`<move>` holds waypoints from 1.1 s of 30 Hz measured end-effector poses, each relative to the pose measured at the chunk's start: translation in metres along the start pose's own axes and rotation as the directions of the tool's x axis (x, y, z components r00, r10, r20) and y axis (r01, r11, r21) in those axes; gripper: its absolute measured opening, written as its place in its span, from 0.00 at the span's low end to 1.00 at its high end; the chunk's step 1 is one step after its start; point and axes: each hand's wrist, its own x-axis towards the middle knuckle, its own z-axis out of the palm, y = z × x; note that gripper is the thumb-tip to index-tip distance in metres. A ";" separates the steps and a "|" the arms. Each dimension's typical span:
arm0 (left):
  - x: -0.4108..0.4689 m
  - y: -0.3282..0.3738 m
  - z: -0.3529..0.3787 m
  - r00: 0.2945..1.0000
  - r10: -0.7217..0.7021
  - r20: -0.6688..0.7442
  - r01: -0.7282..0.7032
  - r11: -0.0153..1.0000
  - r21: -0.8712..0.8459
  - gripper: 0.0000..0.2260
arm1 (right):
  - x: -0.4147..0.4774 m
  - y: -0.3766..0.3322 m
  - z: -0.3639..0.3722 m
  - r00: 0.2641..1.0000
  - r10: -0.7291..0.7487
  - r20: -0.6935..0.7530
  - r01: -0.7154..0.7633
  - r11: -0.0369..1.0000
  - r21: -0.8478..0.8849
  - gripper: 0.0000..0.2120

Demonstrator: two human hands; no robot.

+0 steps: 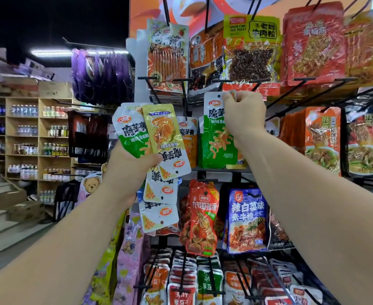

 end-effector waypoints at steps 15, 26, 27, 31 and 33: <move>0.001 -0.002 -0.001 1.000 -0.019 -0.007 0.019 1.000 -0.014 0.20 | 0.003 -0.007 -0.001 0.989 0.140 0.036 -0.142 0.988 0.059 0.26; 0.003 -0.005 -0.004 1.000 -0.022 -0.003 0.022 1.000 -0.009 0.20 | 0.011 0.018 0.012 0.955 0.276 0.105 -0.274 0.961 -0.035 0.26; 0.003 -0.006 -0.004 1.000 -0.021 -0.002 0.021 1.000 -0.008 0.20 | 0.012 0.022 0.012 0.956 0.271 0.115 -0.263 0.961 -0.083 0.23; 0.004 -0.007 -0.004 1.000 -0.011 0.002 0.011 1.000 -0.009 0.20 | 0.006 0.033 0.006 0.965 0.218 0.144 -0.193 0.966 -0.170 0.06; 0.003 -0.007 -0.004 1.000 -0.011 0.000 0.011 1.000 -0.012 0.20 | -0.002 0.037 0.000 0.976 0.164 0.143 -0.132 0.969 -0.208 0.08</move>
